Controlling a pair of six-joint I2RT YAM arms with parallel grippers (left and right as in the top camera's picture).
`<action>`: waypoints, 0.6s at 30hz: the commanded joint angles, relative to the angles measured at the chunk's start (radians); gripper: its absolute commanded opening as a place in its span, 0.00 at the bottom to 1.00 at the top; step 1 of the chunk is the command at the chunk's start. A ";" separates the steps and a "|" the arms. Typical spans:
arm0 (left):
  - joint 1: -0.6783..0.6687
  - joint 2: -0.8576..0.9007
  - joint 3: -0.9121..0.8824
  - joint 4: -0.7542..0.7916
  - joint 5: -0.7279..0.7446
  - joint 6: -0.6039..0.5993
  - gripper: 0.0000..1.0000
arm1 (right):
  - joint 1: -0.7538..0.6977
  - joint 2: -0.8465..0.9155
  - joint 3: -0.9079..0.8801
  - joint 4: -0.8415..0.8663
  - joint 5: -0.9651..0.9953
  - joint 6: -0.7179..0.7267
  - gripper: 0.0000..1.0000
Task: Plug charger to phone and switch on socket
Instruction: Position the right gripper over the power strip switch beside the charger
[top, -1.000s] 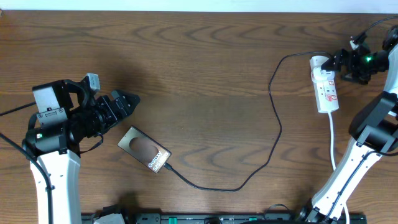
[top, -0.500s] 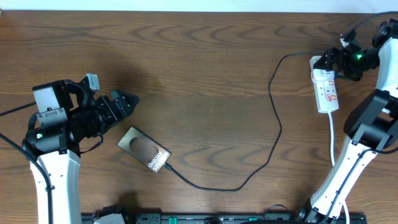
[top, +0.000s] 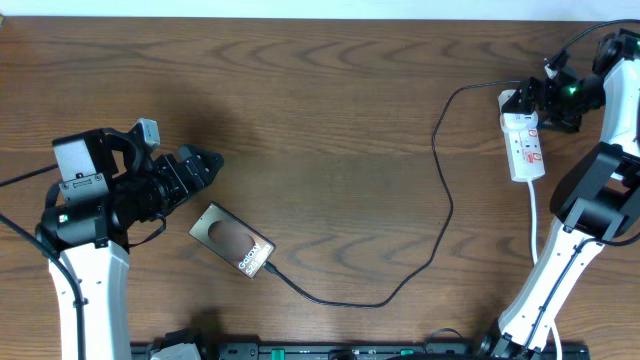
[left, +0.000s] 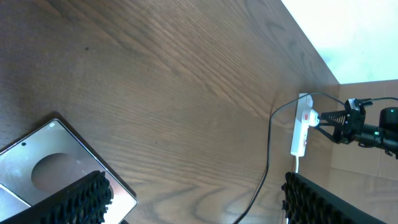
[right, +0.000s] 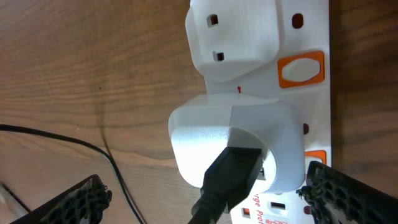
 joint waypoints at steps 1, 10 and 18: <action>-0.004 -0.008 0.019 -0.011 -0.008 0.024 0.88 | 0.005 -0.006 -0.002 -0.011 0.009 0.019 0.99; -0.004 -0.008 0.019 -0.014 -0.008 0.024 0.88 | 0.005 -0.006 -0.007 -0.010 0.019 0.019 0.99; -0.004 -0.008 0.019 -0.014 -0.008 0.025 0.88 | 0.008 -0.006 -0.020 -0.003 0.019 0.019 0.99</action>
